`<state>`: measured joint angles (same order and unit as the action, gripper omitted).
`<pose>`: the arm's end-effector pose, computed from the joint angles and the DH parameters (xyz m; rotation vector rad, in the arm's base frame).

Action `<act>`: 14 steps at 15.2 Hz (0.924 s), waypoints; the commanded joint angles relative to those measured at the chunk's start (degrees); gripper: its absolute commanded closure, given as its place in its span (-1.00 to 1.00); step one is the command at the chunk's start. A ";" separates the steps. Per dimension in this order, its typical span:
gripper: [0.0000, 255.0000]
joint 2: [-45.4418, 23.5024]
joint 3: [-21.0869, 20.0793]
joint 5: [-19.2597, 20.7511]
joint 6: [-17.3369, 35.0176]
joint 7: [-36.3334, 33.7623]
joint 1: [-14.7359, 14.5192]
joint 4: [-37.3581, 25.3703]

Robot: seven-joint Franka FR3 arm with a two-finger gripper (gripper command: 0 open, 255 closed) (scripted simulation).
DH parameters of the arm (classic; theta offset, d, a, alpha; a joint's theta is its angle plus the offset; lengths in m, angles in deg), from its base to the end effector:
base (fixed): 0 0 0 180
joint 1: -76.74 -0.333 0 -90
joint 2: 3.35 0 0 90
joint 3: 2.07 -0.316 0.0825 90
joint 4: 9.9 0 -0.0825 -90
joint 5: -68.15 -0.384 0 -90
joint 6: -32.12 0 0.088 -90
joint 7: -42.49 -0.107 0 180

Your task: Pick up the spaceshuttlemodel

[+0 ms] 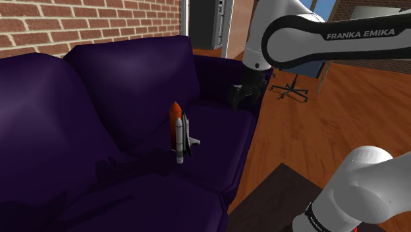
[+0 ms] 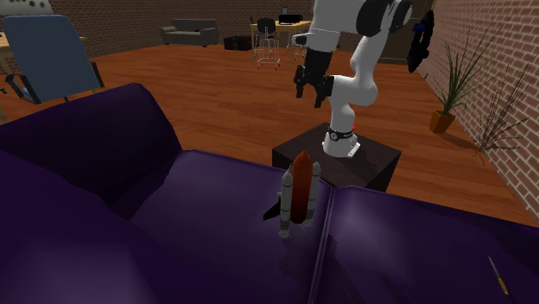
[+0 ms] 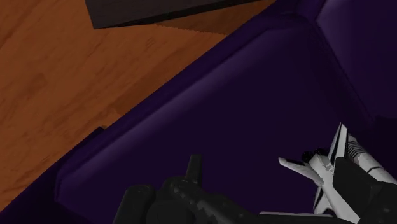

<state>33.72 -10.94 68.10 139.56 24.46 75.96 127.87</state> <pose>0.3630 0.0703 0.5456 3.0591 -0.2640 0.1993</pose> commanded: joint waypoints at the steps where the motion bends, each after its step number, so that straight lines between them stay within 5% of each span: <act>1: -1.00 -2.12 -2.73 -0.59 2.97 -4.66 0.07 -0.12; 8: -1.00 -13.72 -12.32 1.41 11.43 -21.17 2.11 -5.83; 14: -1.00 -26.51 -20.07 9.28 15.40 -37.37 4.94 -14.89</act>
<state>9.59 -29.59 75.64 154.37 -9.54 80.49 114.66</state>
